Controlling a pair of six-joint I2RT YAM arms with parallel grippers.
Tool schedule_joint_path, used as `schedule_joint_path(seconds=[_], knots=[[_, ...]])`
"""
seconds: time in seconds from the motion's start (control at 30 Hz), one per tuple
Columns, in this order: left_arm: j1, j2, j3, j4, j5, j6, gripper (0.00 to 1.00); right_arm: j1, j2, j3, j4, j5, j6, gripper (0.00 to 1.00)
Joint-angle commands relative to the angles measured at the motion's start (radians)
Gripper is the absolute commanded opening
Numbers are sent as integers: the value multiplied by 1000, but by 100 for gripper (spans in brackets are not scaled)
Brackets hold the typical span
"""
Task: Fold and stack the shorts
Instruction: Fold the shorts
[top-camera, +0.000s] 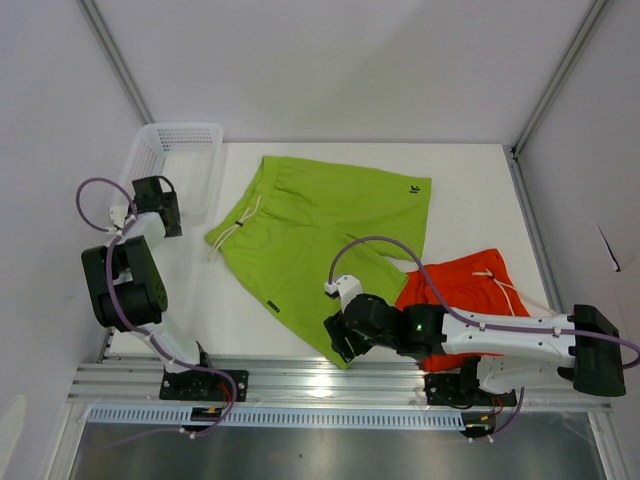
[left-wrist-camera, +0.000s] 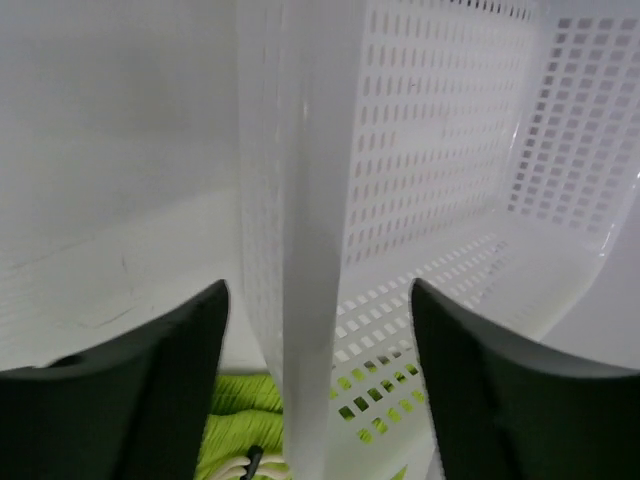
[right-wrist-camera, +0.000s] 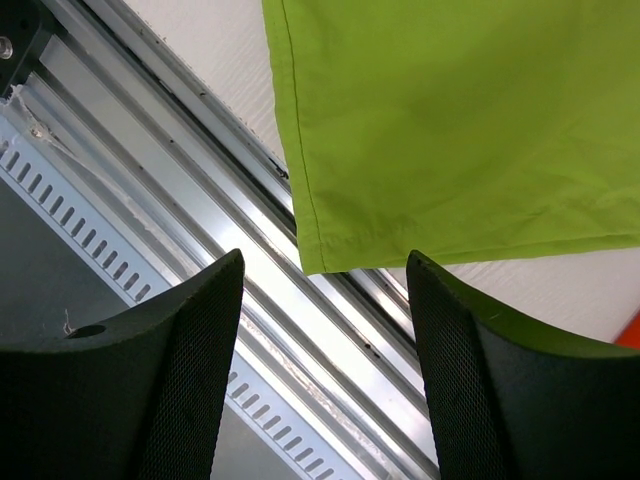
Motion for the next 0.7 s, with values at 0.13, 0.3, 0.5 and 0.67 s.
schedule_joint_path(seconds=[0.13,0.3,0.5,0.67], knots=[[23,-8,120,-11,31,51,99,-20,23,40,27,-16,-30,70],[31,-46,140,-112,84,103,99,-22,29,31,40,-21,-33,70],[31,-143,55,-214,135,156,99,-23,20,11,55,-22,-30,70],[31,-312,-86,-164,138,182,99,0,0,10,27,-4,-4,71]])
